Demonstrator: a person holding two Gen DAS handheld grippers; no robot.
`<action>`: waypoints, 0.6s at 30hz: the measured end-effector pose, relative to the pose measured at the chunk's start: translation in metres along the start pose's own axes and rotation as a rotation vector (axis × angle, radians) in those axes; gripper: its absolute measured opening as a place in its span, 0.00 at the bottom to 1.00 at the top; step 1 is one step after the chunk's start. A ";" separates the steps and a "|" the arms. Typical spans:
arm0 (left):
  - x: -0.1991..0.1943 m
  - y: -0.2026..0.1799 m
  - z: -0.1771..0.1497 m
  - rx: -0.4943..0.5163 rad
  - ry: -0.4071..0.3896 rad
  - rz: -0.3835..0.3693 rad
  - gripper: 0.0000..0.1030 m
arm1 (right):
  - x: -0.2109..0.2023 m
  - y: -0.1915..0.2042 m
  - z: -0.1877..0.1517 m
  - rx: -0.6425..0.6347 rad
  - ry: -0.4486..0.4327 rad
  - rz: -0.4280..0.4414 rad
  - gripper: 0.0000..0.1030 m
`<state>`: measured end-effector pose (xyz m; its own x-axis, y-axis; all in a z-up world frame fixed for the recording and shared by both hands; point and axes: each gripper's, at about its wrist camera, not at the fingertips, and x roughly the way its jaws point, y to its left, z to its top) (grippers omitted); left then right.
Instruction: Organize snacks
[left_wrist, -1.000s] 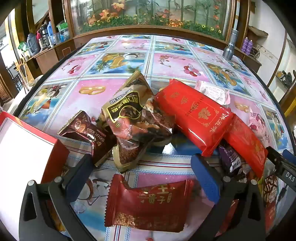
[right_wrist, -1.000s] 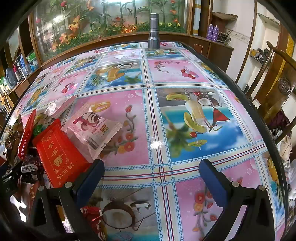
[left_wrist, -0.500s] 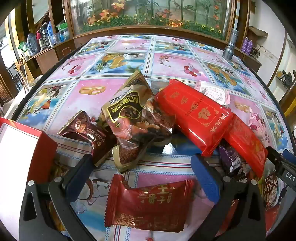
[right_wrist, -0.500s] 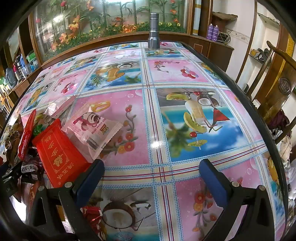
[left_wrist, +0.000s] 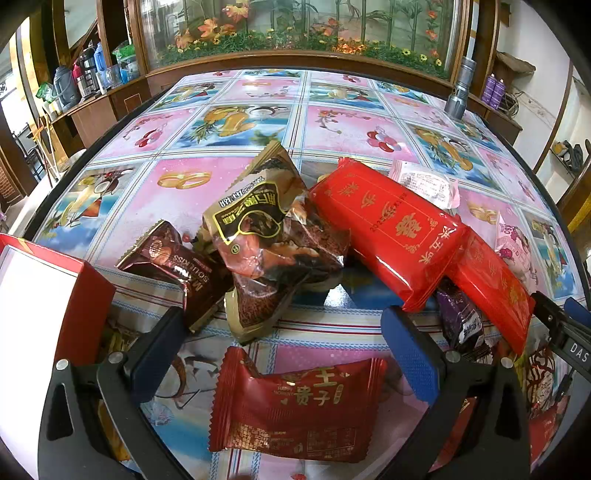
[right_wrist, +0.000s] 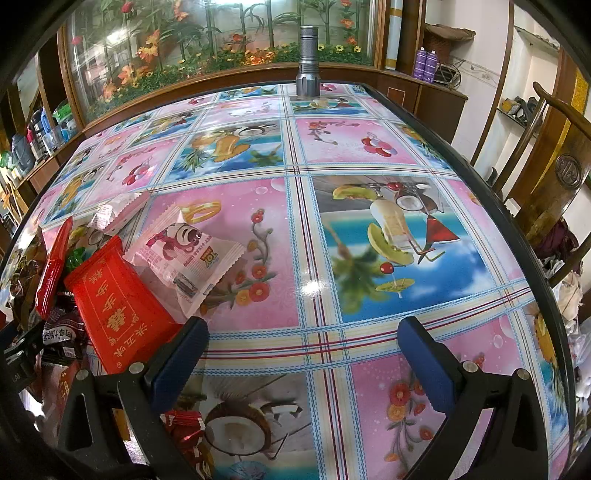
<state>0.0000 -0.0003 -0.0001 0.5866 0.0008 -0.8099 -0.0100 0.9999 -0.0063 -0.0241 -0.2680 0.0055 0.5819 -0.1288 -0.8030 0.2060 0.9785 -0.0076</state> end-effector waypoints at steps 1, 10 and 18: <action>0.000 0.000 0.000 -0.002 0.000 0.000 1.00 | 0.000 0.000 0.000 0.000 0.000 0.000 1.00; -0.029 -0.006 -0.013 0.064 -0.013 -0.092 1.00 | -0.005 -0.008 -0.004 -0.025 0.032 0.037 1.00; -0.105 -0.009 -0.049 0.278 -0.168 -0.081 1.00 | -0.076 -0.038 -0.021 -0.062 -0.093 0.206 1.00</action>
<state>-0.1006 -0.0103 0.0563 0.7023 -0.1003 -0.7048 0.2498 0.9618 0.1121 -0.0927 -0.2920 0.0539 0.6774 0.0637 -0.7329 0.0277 0.9933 0.1120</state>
